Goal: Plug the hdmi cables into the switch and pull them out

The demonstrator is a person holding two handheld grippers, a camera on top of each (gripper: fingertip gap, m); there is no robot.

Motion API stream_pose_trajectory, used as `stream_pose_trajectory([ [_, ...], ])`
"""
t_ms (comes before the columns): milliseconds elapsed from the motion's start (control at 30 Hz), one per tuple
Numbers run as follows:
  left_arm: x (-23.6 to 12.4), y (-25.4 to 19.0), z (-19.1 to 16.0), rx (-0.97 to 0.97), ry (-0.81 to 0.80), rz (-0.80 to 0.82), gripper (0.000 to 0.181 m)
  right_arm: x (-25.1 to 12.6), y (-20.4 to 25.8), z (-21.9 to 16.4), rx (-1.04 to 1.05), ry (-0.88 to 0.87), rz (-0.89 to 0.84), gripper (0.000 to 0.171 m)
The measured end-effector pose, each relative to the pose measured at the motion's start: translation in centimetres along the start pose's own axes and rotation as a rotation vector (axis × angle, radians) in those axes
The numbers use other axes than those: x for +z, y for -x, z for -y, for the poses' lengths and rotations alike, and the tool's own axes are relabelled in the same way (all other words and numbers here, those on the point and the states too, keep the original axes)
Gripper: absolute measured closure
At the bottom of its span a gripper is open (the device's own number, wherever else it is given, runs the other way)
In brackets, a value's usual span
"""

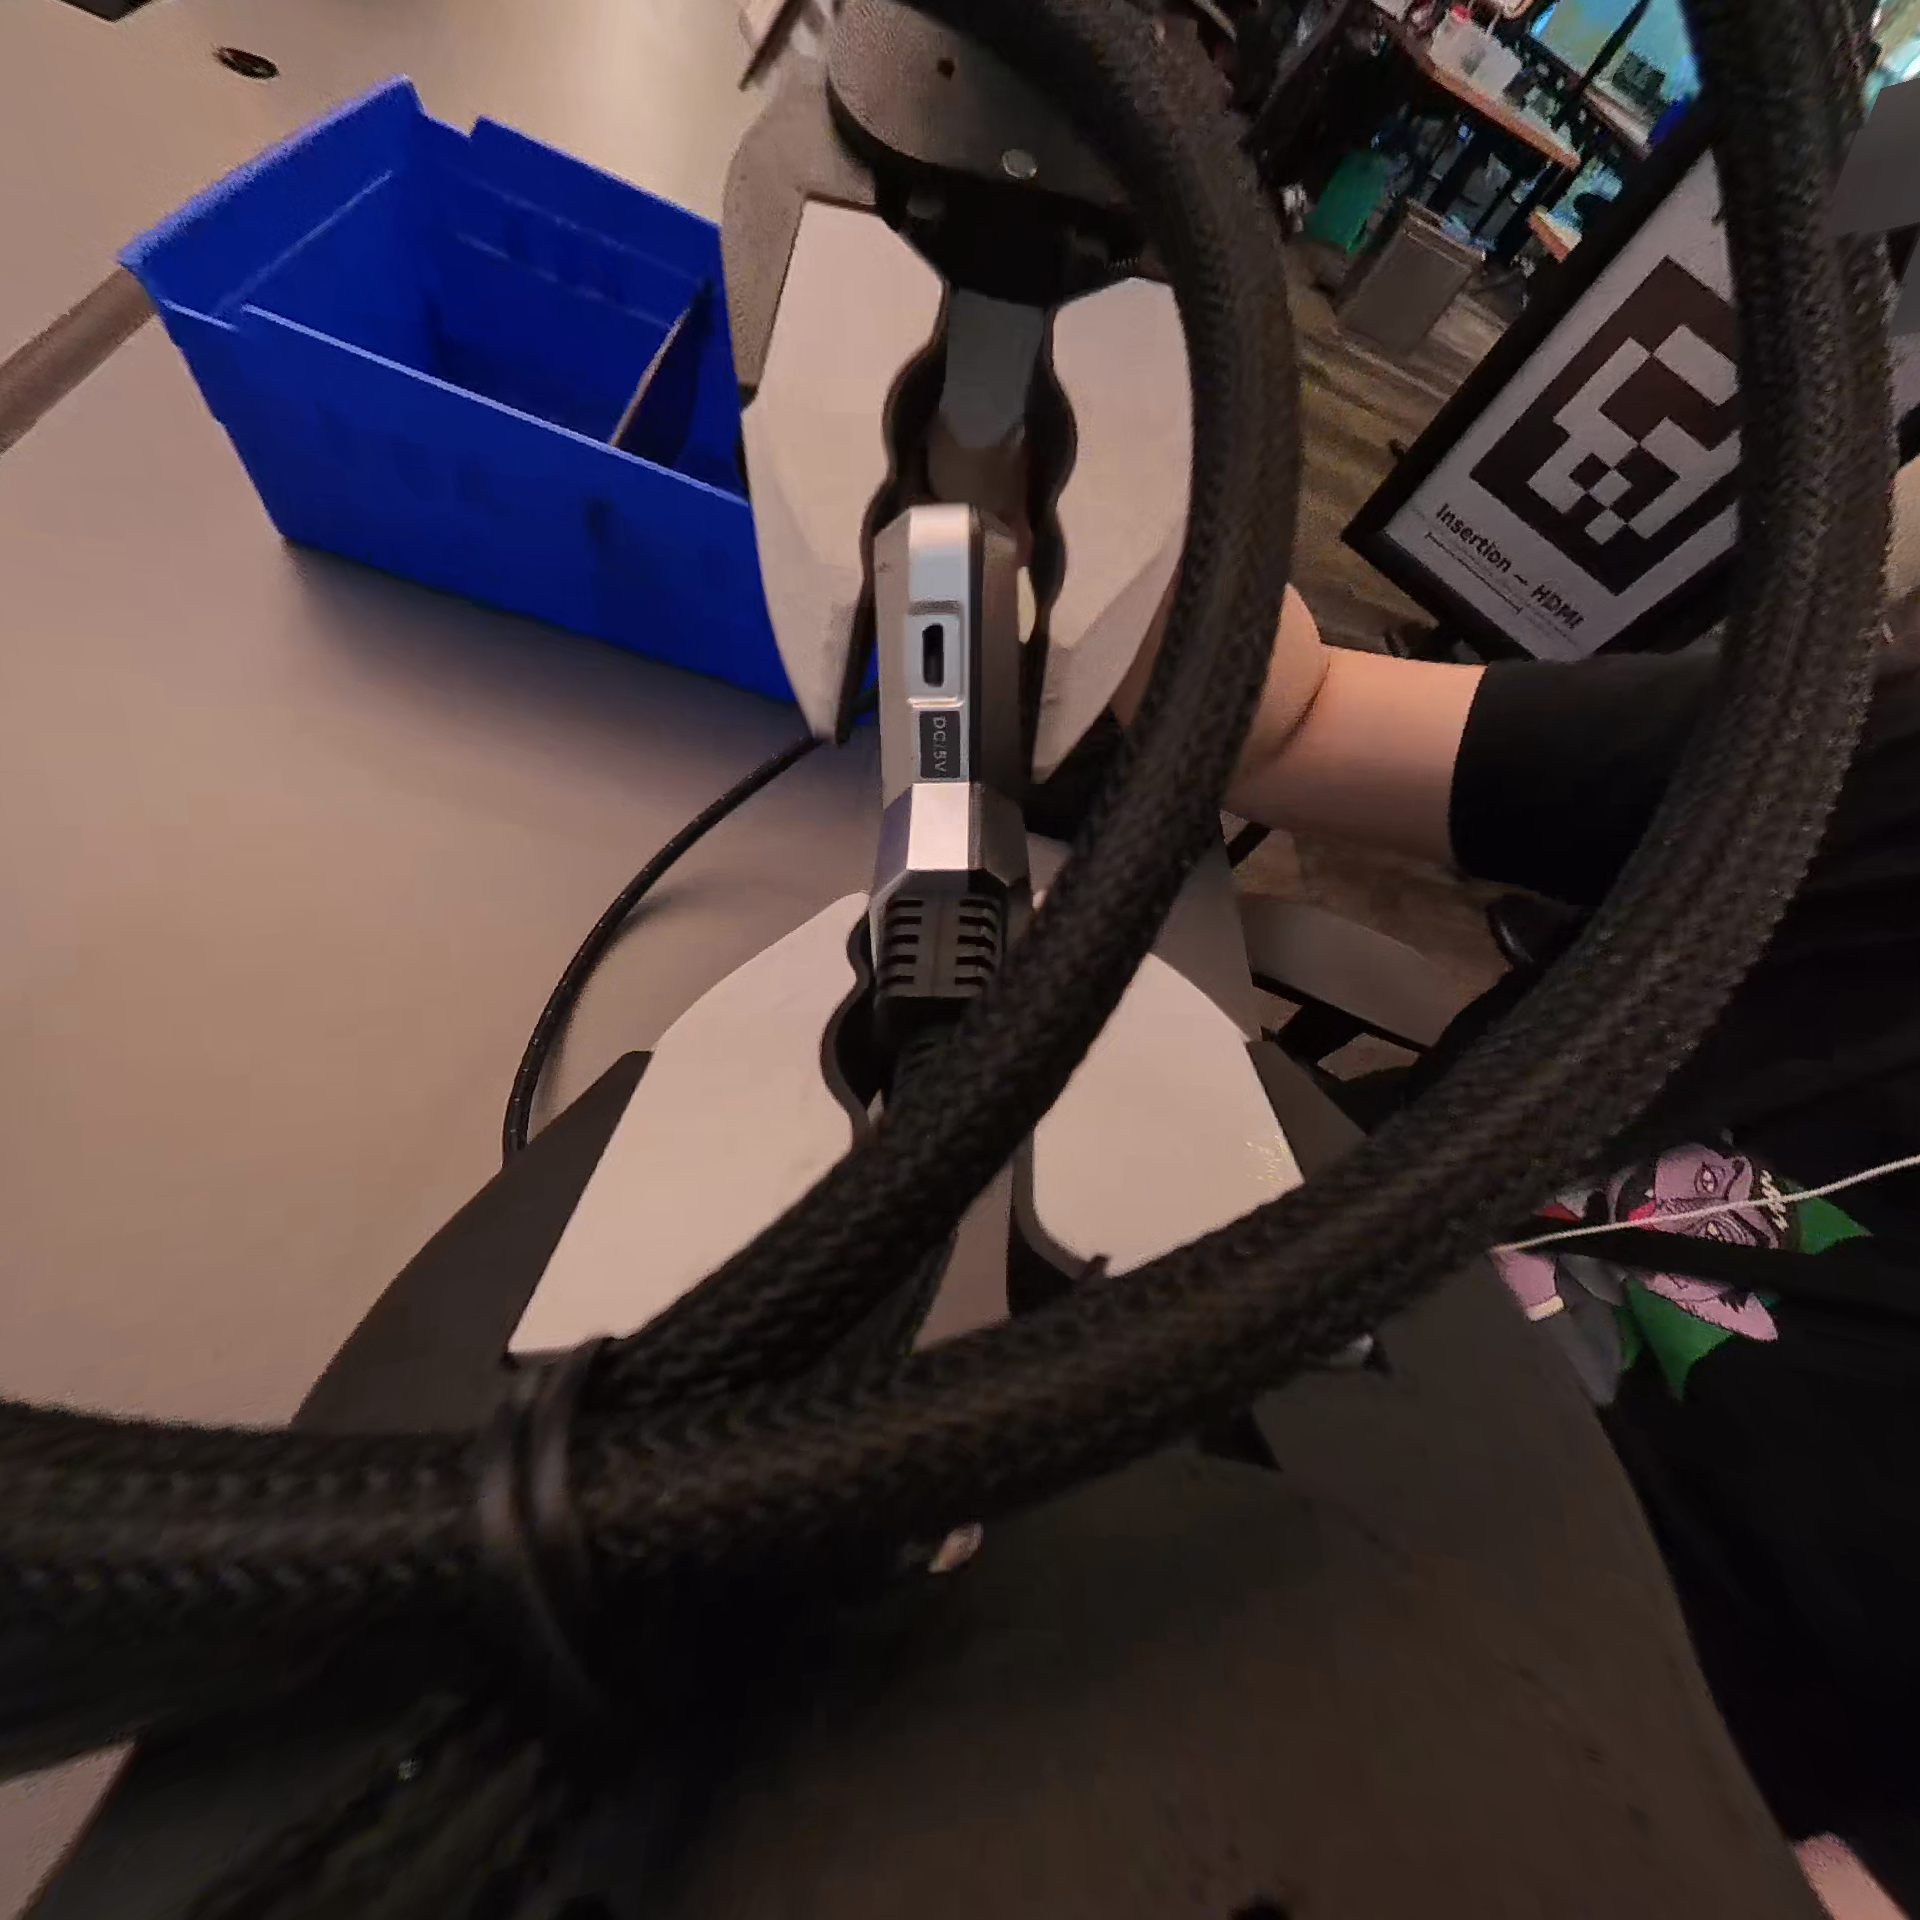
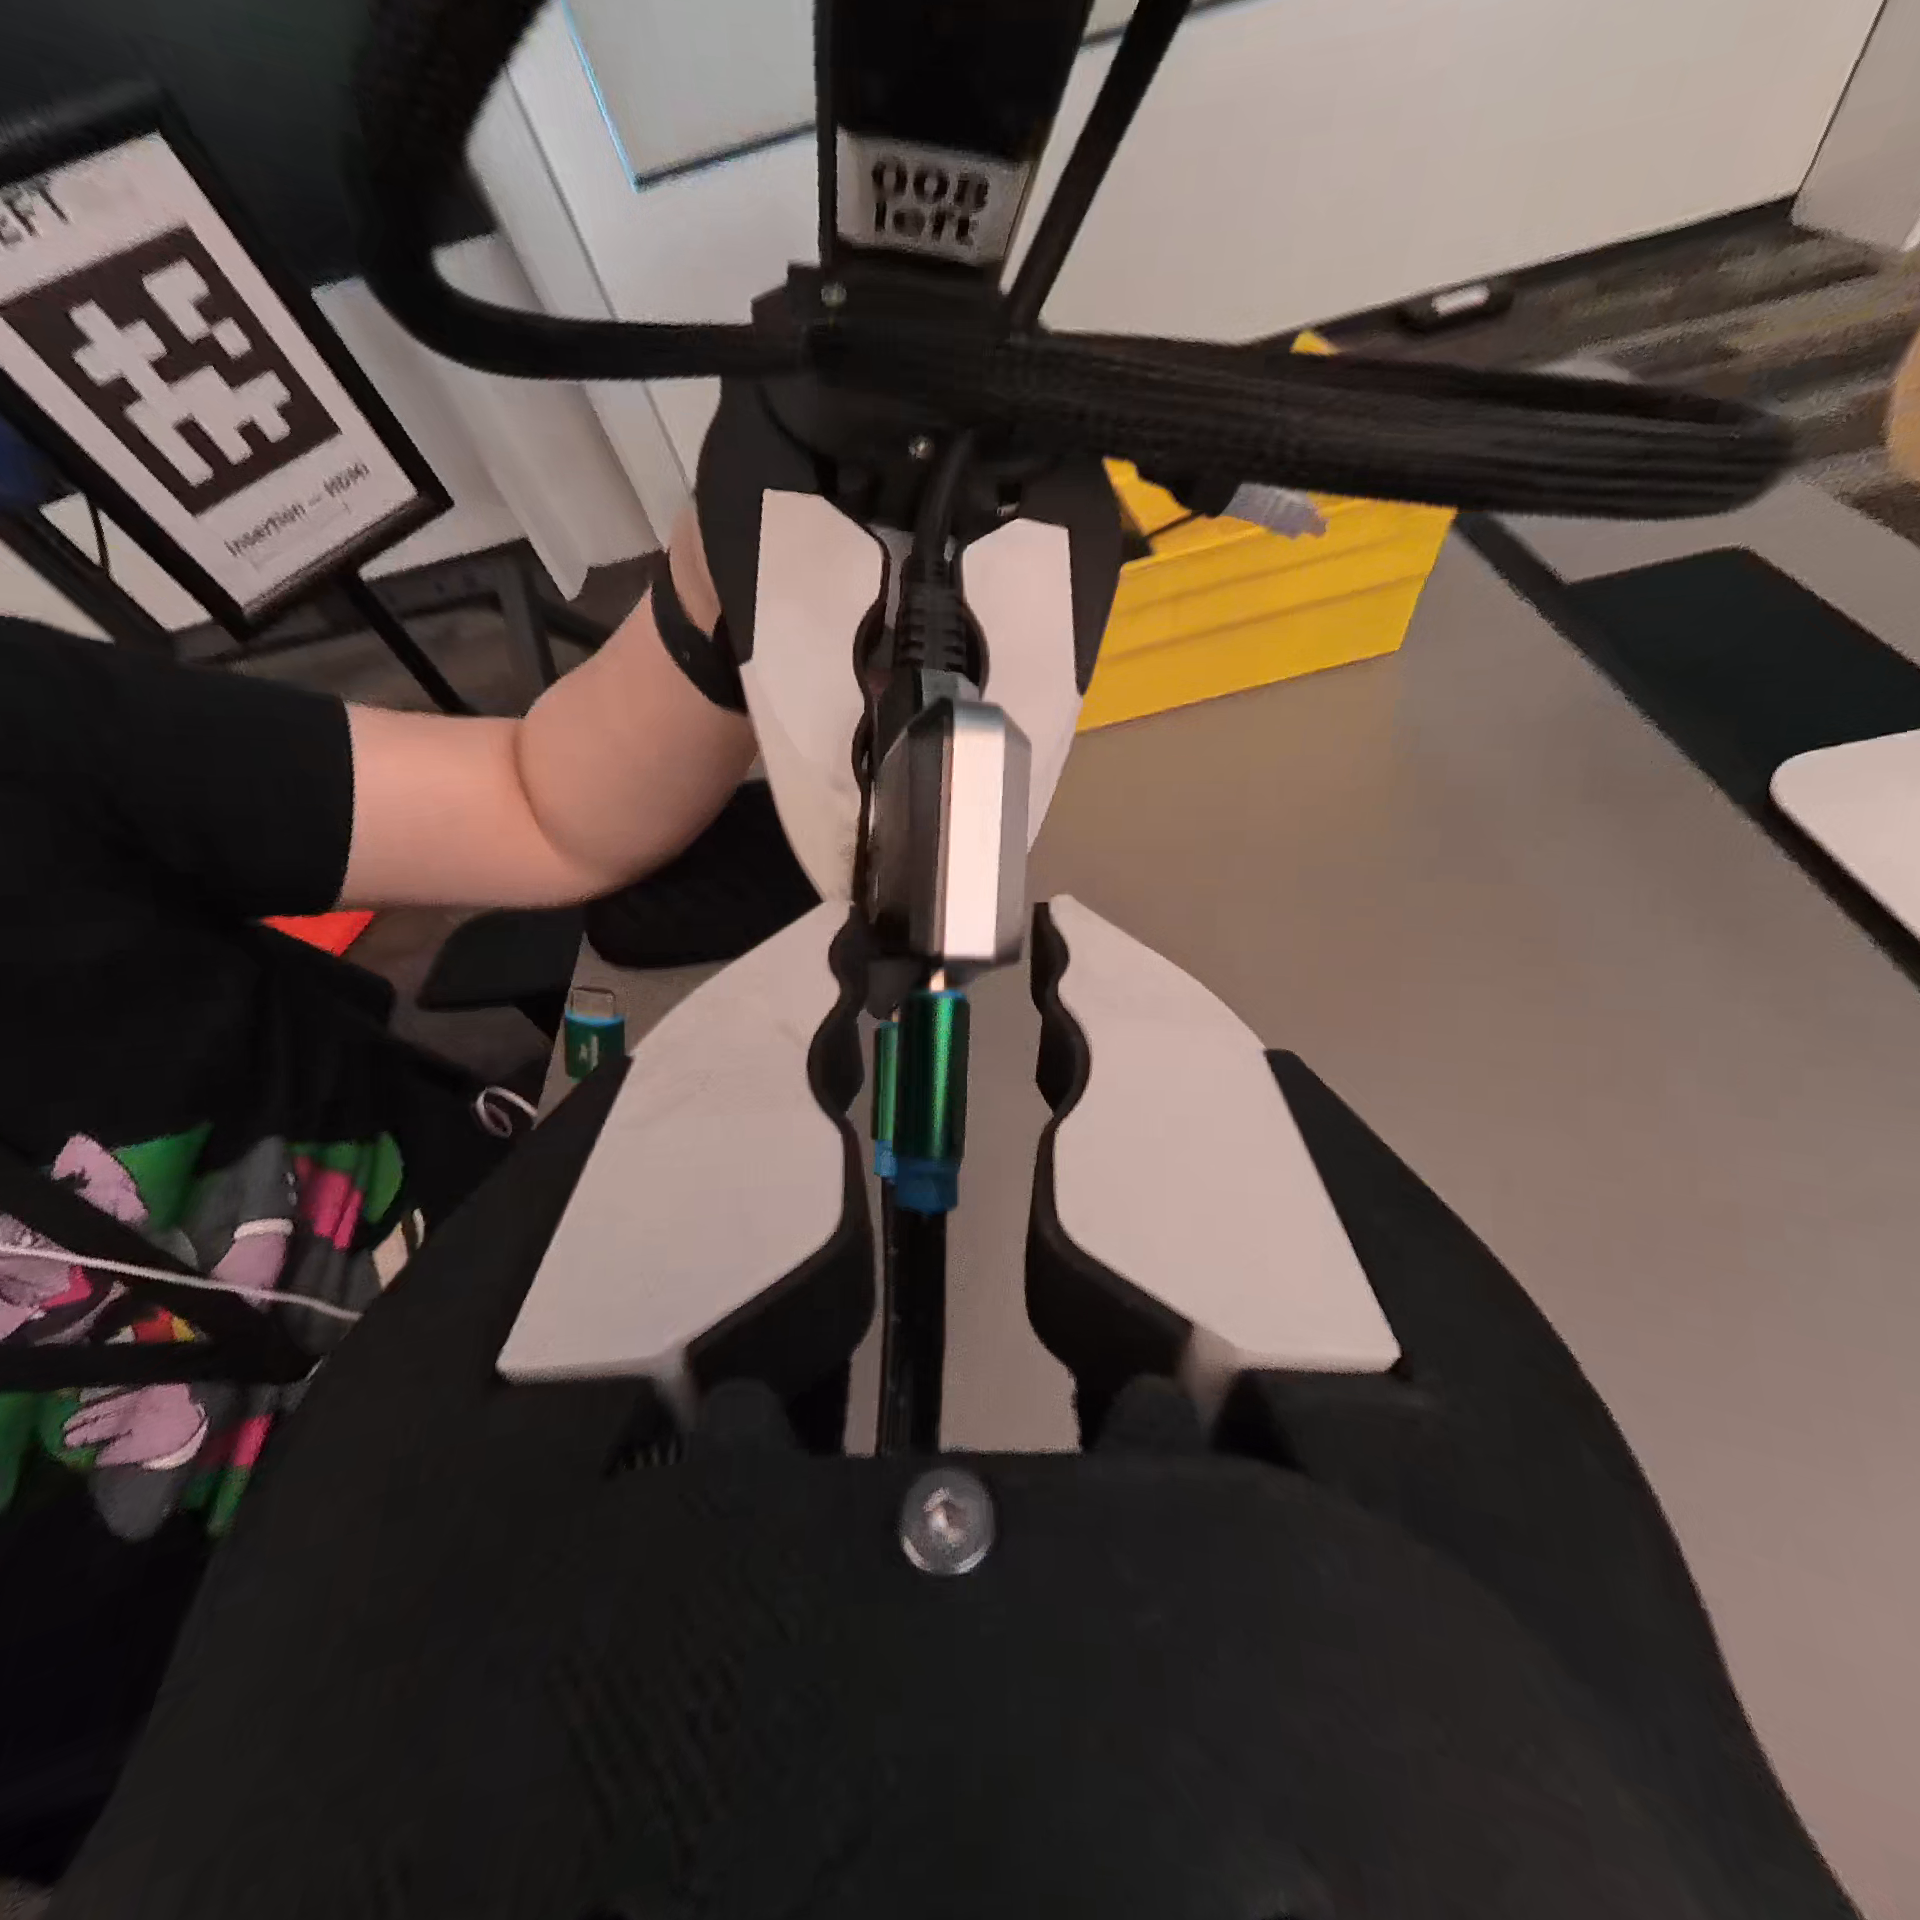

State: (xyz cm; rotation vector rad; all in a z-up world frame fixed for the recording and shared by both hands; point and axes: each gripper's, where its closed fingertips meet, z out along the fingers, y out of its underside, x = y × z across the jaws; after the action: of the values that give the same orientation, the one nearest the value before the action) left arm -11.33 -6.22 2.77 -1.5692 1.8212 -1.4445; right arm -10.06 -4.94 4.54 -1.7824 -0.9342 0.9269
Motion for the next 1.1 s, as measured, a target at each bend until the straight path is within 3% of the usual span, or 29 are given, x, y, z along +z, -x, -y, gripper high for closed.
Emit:
stream_pose_trajectory([
  [200,1.1,-0.2,-0.4,0.036,0.039,0.027,0.157,0.5,0.9,-0.4,0.036,0.043,0.056,0.149],
  [267,0.5,0.3,0.0,0.022,0.017,0.057,0.138,0.2,0.4,0.3,0.027,0.012,0.006,0.149],
  [333,-0.9,0.4,0.4,0.016,-0.005,0.076,0.131,-0.5,0.1,1.3,0.016,-0.033,-0.043,0.149],
  [500,-6.1,1.1,0.8,0.04,-0.055,0.221,0.134,-4.4,0.1,4.7,-0.019,-0.161,-0.13,0.149],
  [667,-9.4,0.6,2.1,0.043,-0.169,0.248,0.138,-10.3,-2.3,11.5,-0.126,-0.146,-0.33,0.149],
  [833,-9.5,0.3,1.9,0.06,-0.153,0.244,0.139,-19.1,-6.0,17.2,-0.248,-0.073,-0.577,0.149],
  [967,-8.6,0.1,1.9,0.079,-0.128,0.229,0.139,-25.9,-9.1,17.5,-0.322,-0.022,-0.807,0.149],
  [1100,-7.8,0.3,1.7,0.086,-0.1,0.232,0.139,-29.6,-12.3,14.1,-0.374,0.062,-0.977,0.149],
])
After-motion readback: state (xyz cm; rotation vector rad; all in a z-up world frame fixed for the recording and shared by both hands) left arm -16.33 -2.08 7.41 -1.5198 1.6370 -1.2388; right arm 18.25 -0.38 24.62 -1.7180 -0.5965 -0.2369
